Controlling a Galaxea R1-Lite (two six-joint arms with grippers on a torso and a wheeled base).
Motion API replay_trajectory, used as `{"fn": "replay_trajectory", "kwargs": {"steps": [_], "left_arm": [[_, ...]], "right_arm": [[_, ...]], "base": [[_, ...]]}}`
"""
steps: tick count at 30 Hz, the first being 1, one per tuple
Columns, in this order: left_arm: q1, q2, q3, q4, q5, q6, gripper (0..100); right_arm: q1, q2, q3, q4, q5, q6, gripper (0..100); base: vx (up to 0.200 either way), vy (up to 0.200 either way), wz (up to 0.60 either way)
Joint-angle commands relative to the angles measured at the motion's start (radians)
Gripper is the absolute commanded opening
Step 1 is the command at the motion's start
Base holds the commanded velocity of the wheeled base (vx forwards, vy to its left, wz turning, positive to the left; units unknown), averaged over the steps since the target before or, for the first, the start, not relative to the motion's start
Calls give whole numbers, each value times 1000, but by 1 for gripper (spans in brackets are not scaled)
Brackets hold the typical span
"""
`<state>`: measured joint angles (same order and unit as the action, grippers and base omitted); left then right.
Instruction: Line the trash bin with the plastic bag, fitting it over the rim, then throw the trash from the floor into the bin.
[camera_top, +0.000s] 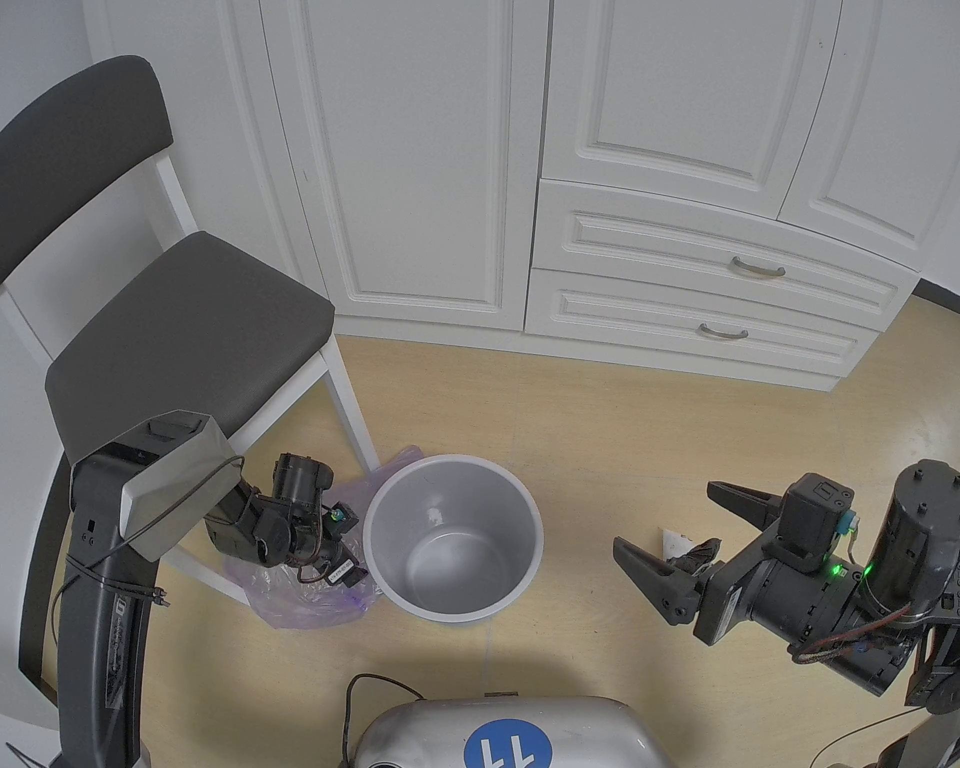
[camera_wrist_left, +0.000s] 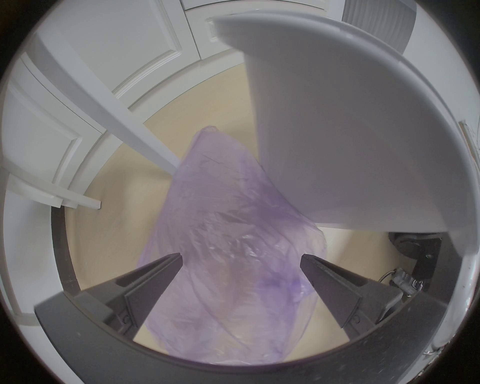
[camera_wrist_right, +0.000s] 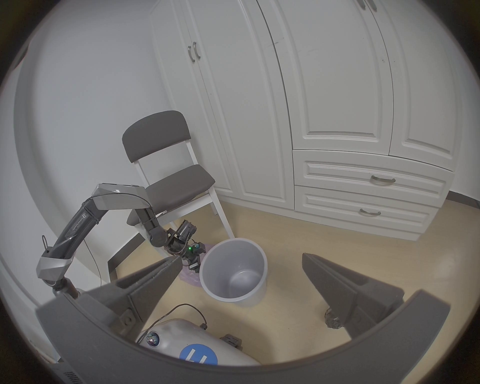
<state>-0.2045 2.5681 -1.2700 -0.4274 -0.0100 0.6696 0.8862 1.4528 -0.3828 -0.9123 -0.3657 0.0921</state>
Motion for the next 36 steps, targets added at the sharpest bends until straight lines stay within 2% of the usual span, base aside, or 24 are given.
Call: {"fn": "replay_trajectory", "kwargs": {"steps": [1,10,14,25,31,32,36], "left_arm": [[27,50,-215,168,-2,25,100],[36,152,-414,263,1,35,100],[34,164,-428,308,2,35,100],[34,184,-447,320,-10,33,100],[30,198,-509,429,-8,28,100],[28,199,-520,449,-8,27,0],[27,211,-546,473,-8,25,0]], "right_arm": [[-18,23,-8,0,4,0,100],[-42,44,-13,-2,10,-2,100],[-55,44,-15,0,37,0,100],[-61,66,-15,-2,39,0,100],[-61,64,-15,-2,39,0,100],[-59,64,-15,-2,37,0,100],[-61,63,-15,-2,37,0,100]], "base": [[0,0,0],[0,0,0],[0,0,0],[0,0,0],[0,0,0],[0,0,0],[0,0,0]]}}
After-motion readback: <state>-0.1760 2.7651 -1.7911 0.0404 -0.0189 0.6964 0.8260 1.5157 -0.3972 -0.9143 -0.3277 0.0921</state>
